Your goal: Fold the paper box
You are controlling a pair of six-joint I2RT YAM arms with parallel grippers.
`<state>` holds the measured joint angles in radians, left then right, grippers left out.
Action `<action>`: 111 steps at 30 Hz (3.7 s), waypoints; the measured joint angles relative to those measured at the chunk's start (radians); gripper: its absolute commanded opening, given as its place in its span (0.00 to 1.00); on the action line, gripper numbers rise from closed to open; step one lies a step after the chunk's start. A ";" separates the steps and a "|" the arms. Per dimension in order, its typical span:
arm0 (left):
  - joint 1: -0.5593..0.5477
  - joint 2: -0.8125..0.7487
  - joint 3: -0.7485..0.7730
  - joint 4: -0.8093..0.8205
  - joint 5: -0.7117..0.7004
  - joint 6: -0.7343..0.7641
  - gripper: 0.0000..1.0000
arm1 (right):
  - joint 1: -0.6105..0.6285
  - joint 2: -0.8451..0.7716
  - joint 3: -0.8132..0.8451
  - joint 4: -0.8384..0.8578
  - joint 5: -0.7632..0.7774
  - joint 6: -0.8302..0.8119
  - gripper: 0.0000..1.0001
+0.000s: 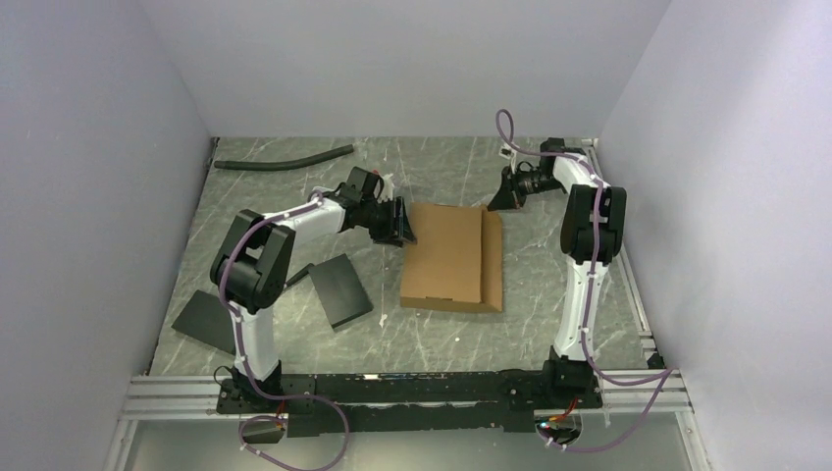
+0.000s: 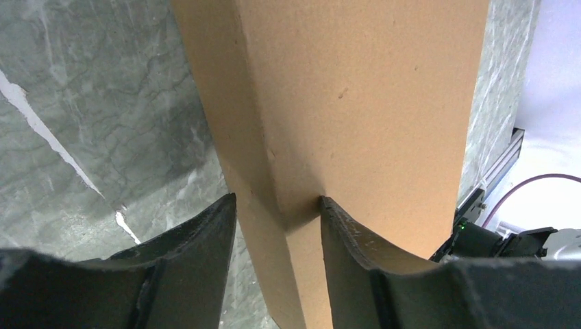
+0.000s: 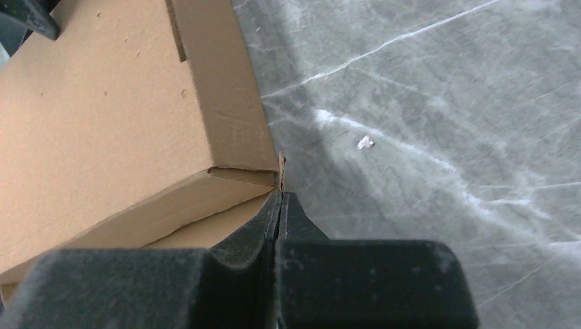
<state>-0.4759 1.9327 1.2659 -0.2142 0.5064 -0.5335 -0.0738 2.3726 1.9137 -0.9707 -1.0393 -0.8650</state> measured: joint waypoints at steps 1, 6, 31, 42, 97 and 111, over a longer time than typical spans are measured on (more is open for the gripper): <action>0.001 0.002 0.004 -0.005 0.002 0.001 0.49 | -0.002 -0.013 -0.023 0.007 -0.003 -0.008 0.00; 0.005 0.016 0.040 -0.046 0.014 0.018 0.44 | -0.004 -0.112 -0.172 0.088 0.002 -0.014 0.00; 0.039 0.054 0.077 -0.059 0.083 0.029 0.30 | 0.025 -0.450 -0.624 0.439 0.240 0.144 0.00; 0.045 0.054 0.064 -0.036 0.103 0.028 0.29 | 0.022 -0.493 -0.694 0.476 0.275 0.143 0.00; 0.074 0.155 0.212 -0.202 0.224 0.121 0.32 | 0.129 -0.641 -0.646 0.309 0.485 0.219 0.56; 0.092 -0.185 -0.136 -0.010 -0.031 0.040 0.83 | 0.318 -1.298 -1.113 0.136 0.196 -0.286 0.73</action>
<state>-0.3843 1.7477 1.1297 -0.2237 0.4759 -0.4934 0.2440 1.0744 0.8009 -0.8345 -0.8436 -1.1507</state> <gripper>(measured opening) 0.714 0.722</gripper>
